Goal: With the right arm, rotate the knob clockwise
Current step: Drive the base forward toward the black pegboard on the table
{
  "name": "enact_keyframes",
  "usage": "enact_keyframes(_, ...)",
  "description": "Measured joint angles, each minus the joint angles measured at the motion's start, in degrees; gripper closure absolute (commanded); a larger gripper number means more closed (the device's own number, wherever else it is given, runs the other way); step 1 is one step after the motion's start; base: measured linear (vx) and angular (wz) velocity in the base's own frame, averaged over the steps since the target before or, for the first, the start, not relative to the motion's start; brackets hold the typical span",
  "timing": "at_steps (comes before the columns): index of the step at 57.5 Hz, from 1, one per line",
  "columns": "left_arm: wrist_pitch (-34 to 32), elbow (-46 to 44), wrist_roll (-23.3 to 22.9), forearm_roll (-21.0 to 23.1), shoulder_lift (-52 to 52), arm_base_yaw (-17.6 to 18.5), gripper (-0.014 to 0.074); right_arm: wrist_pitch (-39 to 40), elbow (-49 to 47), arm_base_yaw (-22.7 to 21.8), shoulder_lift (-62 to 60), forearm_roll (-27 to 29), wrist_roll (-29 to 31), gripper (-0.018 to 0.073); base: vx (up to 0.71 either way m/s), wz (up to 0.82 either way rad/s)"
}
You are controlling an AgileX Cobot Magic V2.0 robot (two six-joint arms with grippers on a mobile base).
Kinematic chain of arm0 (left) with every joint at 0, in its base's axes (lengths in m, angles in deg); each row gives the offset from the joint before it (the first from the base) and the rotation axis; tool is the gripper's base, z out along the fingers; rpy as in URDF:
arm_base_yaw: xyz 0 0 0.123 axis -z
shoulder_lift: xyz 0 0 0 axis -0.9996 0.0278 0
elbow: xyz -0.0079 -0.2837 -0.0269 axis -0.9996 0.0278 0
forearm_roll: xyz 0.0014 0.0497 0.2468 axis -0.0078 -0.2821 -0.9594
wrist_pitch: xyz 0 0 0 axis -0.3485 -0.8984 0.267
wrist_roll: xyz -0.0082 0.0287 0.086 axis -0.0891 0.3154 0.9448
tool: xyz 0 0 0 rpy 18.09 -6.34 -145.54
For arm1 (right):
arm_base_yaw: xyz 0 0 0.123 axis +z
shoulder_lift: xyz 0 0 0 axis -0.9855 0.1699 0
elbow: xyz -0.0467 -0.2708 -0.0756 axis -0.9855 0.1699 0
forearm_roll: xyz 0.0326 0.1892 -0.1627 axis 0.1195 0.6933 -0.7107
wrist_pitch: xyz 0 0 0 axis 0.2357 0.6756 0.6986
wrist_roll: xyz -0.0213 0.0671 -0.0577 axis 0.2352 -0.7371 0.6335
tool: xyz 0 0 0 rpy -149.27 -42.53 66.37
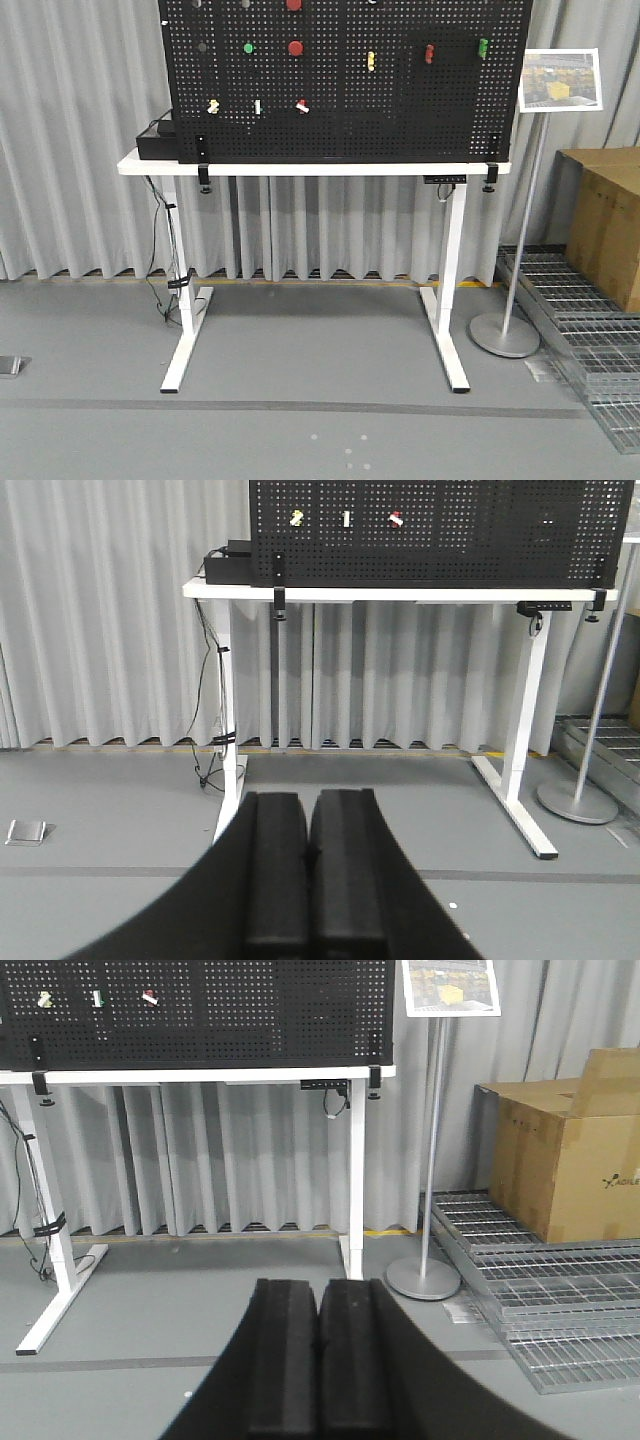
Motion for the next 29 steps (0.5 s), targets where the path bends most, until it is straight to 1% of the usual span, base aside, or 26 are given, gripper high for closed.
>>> enact_keyframes(12,0.0,0.0,0.0,0.0,0.0,0.0,0.0603,0.0,0.0,0.0,0.0,0.0,0.0,0.0568,0.18,0.03)
enact_keyframes(29,0.0,0.0,0.0,0.0,0.0,0.0,0.0603,0.0,0.0,0.0,0.0,0.0,0.0,0.0568,0.29,0.07)
